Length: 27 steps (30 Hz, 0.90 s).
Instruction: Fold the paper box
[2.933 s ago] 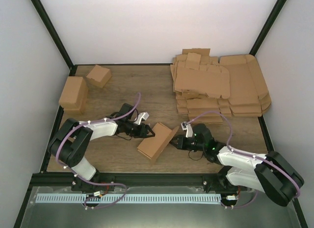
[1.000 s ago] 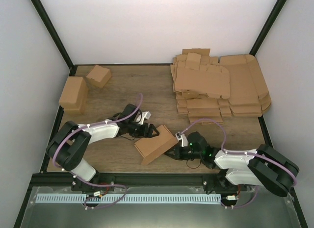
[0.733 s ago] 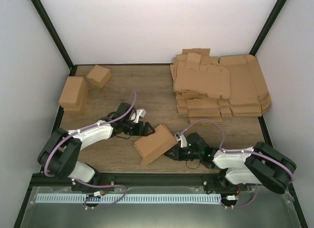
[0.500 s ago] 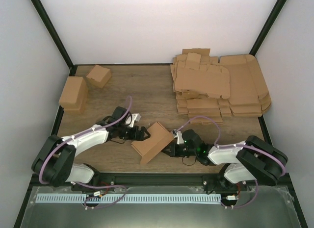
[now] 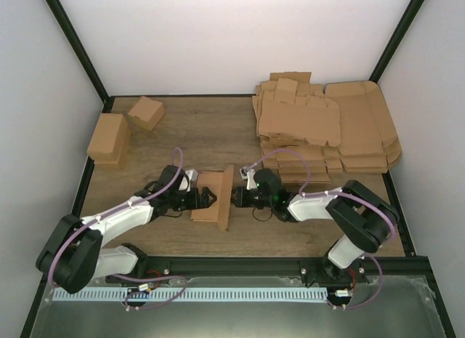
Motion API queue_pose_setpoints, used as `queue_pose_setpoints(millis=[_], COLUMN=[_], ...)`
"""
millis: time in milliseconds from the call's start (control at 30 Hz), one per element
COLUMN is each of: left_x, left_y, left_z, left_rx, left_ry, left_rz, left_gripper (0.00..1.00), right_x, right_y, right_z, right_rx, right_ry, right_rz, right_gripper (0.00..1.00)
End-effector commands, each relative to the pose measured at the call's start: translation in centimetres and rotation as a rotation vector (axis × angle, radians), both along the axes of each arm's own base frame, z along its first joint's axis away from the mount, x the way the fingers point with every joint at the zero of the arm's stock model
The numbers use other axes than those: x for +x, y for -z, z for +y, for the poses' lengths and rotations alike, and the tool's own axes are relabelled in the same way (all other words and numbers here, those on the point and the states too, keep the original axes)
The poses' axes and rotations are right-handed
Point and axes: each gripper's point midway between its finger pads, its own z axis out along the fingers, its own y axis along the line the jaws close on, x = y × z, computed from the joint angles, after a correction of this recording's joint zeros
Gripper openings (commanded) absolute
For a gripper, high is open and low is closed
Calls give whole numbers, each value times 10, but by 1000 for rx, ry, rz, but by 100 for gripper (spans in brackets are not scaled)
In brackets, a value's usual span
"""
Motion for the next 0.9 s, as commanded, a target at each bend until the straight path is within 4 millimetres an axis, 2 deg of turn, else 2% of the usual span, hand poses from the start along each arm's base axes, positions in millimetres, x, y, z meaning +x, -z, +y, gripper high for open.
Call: queue_pose_setpoints(millis=[0,100,267,467,600,700,867], left_x=[25,29,28,16,1,-8,-14], left_y=[-17,-24,-24,-27,-24,-28,-30], left_z=[15,16,20,29,28,18,9], left_rx=[16,-7,4,11,-36,-125,-168], left_ry=[-154,-184,-199,-230,-246,-227,-191], left_rz=[-96,-114,-113,-83,-12,21,57], left_gripper=[100,100,100,97,86,74,54], right_x=[34,47,52,24,-3,-22,-33], right_y=[5,6,9,23,28,23,15], right_z=[-5,-7,-25,-37,-39,-31,-21], right_rx=[-32,-50,-88,-70,2,75,143], right_ry=[29,33,58,21,-36,-119,-187], right_rz=[-52,-73,-64,12,74,87,89], right_gripper=[1,1,1,1,1,1,1])
